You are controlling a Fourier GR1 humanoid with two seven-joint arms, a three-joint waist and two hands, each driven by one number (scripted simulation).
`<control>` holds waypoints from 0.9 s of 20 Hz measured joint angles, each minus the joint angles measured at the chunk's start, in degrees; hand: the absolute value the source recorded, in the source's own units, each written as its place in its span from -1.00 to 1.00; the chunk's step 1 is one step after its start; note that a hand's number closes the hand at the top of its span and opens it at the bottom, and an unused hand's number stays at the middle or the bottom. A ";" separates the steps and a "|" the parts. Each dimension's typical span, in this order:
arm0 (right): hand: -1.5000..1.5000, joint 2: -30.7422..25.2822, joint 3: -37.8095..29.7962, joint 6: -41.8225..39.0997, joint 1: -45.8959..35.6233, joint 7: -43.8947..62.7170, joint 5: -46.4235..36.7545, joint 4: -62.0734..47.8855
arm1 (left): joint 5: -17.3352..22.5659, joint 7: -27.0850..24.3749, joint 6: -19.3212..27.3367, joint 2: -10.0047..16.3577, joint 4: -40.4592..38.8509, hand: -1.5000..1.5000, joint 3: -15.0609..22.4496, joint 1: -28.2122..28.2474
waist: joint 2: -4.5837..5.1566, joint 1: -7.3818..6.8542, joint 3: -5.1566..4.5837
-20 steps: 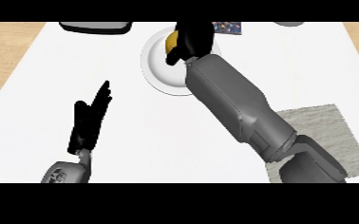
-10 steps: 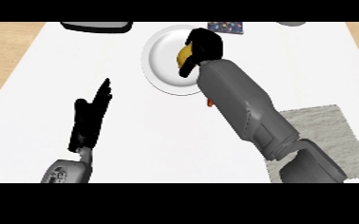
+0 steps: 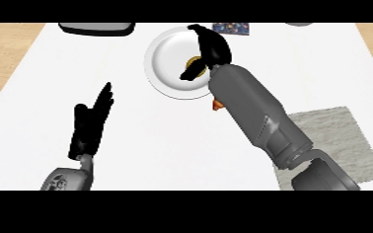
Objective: Pick the lemon from the placemat and place it in the plate
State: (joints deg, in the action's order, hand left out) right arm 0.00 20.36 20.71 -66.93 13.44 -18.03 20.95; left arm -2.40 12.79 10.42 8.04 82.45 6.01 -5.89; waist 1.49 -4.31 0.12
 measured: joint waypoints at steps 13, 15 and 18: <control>-1.00 -0.17 -15.94 0.36 5.58 -24.94 16.70 2.49 | 0.35 -0.03 -0.09 0.13 1.19 0.00 -1.16 2.17 | -0.69 1.88 -0.05; -1.00 -0.17 -16.81 -0.59 5.94 -28.26 18.16 1.03 | 0.36 0.69 -0.36 0.25 2.52 0.00 -1.03 2.61 | -0.73 1.81 -0.06; -1.00 -0.09 -16.51 -1.45 6.19 -32.93 20.13 -1.18 | -0.06 0.43 -0.47 0.17 2.16 0.00 -1.04 2.42 | -0.70 1.58 -0.07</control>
State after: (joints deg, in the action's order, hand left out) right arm -0.09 3.85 19.26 -60.74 -19.50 2.11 19.77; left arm -2.45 13.22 9.95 8.21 84.61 4.97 -3.47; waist 0.79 -2.74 0.05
